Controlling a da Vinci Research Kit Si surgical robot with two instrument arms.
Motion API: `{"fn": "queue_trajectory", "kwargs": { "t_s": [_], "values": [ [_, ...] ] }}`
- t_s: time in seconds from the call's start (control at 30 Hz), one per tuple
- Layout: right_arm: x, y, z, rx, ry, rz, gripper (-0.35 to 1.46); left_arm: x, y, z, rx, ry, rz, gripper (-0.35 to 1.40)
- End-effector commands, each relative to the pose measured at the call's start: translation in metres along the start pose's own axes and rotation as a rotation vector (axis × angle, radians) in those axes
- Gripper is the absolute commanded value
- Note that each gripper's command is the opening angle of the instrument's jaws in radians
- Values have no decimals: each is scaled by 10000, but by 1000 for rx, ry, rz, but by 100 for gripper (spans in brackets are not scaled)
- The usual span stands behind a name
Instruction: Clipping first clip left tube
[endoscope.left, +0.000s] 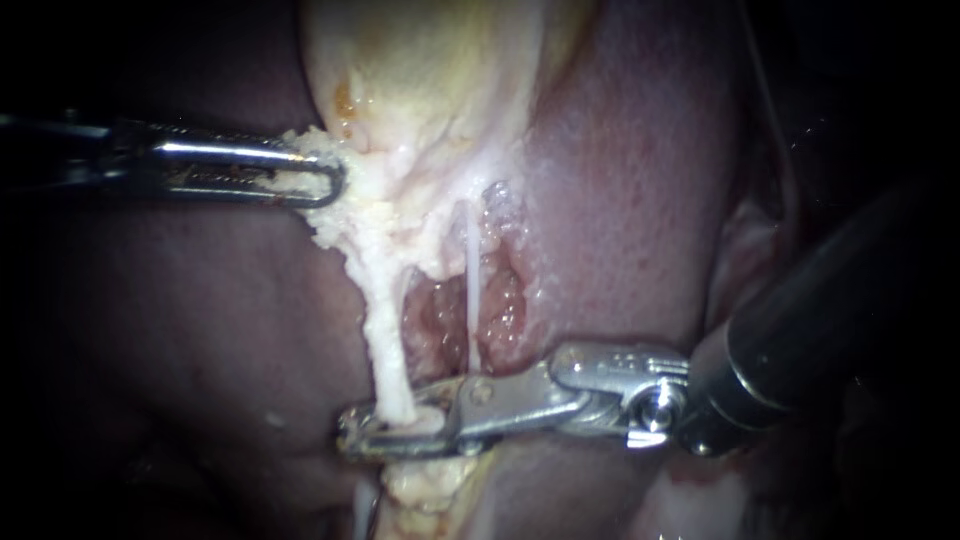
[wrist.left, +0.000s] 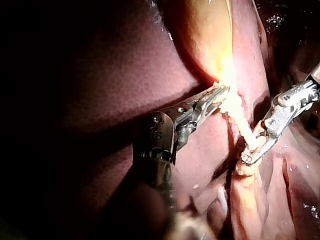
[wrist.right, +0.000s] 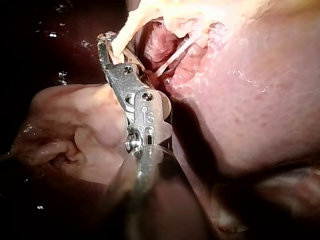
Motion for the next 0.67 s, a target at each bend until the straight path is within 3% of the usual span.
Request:
{"fn": "queue_trajectory", "kwargs": {
  "t_s": [0.03,0.2,0.67],
  "values": [
    [0,-1,0,2,0,27,-35,0,0,0,0,0,0,-35],
    [-2,-2,-2,-8,-19,43,-35,0,-1,0,0,0,0,-35],
    [-4,-2,-3,-7,-20,42,-35,-2,-3,1,1,0,1,-35]
  ]
}}
